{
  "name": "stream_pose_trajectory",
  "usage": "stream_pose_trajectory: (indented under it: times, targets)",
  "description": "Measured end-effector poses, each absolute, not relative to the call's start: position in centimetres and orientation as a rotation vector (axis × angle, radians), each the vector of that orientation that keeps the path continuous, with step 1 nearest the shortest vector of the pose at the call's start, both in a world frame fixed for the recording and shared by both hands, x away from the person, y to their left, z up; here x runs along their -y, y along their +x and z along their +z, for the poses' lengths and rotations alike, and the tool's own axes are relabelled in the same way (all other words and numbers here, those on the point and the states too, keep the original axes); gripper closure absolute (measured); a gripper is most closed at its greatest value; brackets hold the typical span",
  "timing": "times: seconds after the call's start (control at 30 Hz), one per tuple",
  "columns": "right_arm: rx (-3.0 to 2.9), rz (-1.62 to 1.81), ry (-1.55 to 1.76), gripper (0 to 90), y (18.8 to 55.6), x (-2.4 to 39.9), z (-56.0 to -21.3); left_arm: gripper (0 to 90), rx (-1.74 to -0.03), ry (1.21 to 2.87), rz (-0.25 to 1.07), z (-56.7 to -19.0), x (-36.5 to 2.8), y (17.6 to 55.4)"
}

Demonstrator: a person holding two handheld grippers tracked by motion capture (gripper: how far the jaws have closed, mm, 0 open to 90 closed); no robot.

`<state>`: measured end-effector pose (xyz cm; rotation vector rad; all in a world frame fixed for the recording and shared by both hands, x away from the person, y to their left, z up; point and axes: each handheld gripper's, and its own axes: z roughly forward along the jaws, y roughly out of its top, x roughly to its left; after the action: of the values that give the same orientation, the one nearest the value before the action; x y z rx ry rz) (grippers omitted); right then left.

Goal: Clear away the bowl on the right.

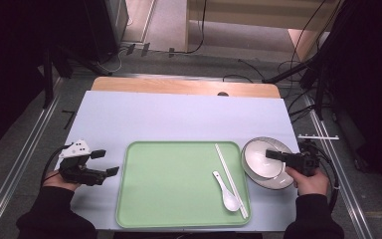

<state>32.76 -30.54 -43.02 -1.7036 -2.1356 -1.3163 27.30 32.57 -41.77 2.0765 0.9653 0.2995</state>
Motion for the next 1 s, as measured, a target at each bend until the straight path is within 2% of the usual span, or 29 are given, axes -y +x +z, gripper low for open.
stream_pose_trajectory:
  times: [1.0]
  targets:
    - [2.194, -1.284, -1.548, 79.9, 32.1, 25.7, -41.9, 17.3, -0.967, 2.075, 0.299, -41.8, -32.6, 27.3]
